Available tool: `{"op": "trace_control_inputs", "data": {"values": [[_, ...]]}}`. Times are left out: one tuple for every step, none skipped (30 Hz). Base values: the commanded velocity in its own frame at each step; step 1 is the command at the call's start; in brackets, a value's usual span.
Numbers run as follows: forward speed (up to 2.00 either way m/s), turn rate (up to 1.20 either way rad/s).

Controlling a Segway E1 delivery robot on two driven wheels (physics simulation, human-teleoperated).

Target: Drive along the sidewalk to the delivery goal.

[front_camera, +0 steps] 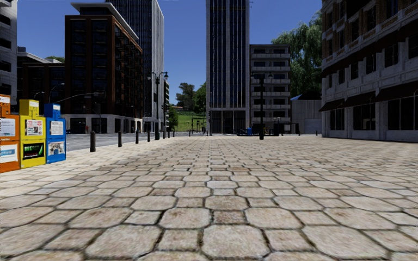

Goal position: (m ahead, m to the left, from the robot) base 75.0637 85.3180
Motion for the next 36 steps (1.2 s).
{"op": "trace_control_inputs", "data": {"values": [[2.0,0.0],[2.0,0.0],[2.0,0.0],[2.0,0.0],[2.0,0.0],[2.0,0.0],[2.0,0.0],[2.0,0.0],[2.0,0.0],[2.0,0.0],[2.0,0.0],[2.0,0.0],[2.0,0.0],[2.0,0.0],[2.0,0.0],[2.0,0.0],[2.0,0.0],[2.0,0.0],[2.0,0.0],[2.0,0.0],[2.0,0.0],[2.0,0.0],[2.0,0.0],[2.0,0.0],[2.0,0.0],[2.0,0.0],[2.0,0.0],[2.0,0.0],[2.0,0.0],[2.0,0.0],[2.0,0.0],[2.0,0.0],[2.0,0.0],[2.0,0.0],[2.0,0.0],[2.0,0.0]]}}
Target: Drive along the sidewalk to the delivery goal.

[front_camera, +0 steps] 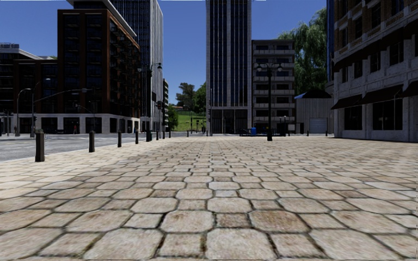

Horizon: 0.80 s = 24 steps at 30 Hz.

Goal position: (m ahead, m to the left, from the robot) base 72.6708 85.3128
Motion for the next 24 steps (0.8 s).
{"op": "trace_control_inputs", "data": {"values": [[2.0,0.0],[2.0,0.0],[2.0,0.0],[2.0,0.0],[2.0,0.0],[2.0,0.0],[2.0,0.0],[2.0,0.0],[2.0,0.0],[2.0,0.0],[2.0,0.0],[2.0,0.0],[2.0,0.0],[2.0,0.0],[2.0,0.0],[2.0,0.0],[2.0,0.0],[2.0,0.0],[2.0,0.0],[2.0,0.0],[2.0,0.0],[2.0,0.0],[2.0,0.0],[2.0,0.0]]}}
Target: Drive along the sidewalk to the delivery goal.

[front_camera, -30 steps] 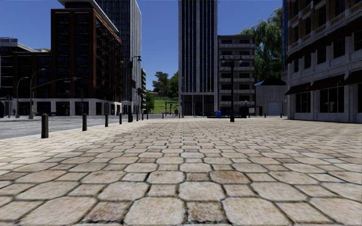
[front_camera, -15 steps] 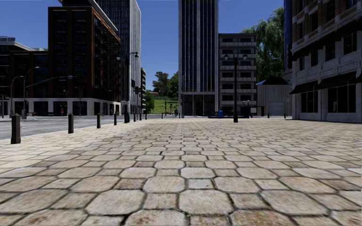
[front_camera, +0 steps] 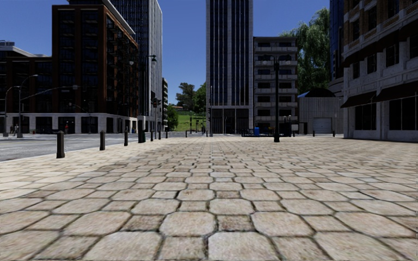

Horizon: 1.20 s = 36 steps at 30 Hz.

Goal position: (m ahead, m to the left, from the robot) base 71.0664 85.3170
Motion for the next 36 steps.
{"op": "trace_control_inputs", "data": {"values": [[2.0,0.0],[2.0,0.0],[2.0,0.0],[2.0,0.0],[2.0,0.0],[2.0,0.0],[2.0,0.0],[2.0,0.0],[2.0,0.0],[2.0,0.0],[2.0,0.0],[2.0,0.0],[2.0,0.0],[2.0,0.0],[2.0,0.0],[2.0,0.0],[2.0,0.0],[2.0,0.0],[2.0,0.0],[2.0,0.0],[2.0,0.0],[2.0,0.0],[2.0,0.0],[2.0,0.0],[2.0,0.0],[2.0,0.0],[2.0,0.0],[2.0,0.0],[2.0,0.0],[2.0,0.0],[2.0,0.0],[2.0,0.0],[2.0,0.0],[2.0,0.0],[2.0,0.0],[2.0,0.0]]}}
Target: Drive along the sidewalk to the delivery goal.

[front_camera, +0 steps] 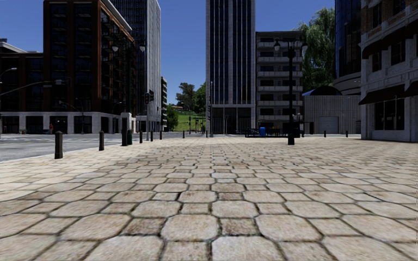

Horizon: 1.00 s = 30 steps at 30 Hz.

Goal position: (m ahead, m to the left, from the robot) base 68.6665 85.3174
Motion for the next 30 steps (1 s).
{"op": "trace_control_inputs", "data": {"values": [[2.0,0.0],[2.0,0.0],[2.0,0.0],[2.0,0.0],[2.0,0.0],[2.0,0.0],[2.0,0.0],[2.0,0.0],[2.0,0.0],[2.0,0.0],[2.0,0.0],[2.0,0.0],[2.0,0.0],[2.0,0.0],[2.0,0.0],[2.0,0.0],[2.0,0.0],[2.0,0.0],[2.0,0.0],[2.0,0.0],[2.0,0.0],[2.0,0.0],[2.0,0.0],[2.0,0.0],[2.0,0.0],[2.0,0.0],[2.0,0.0],[2.0,0.0],[2.0,0.0],[2.0,0.0]]}}
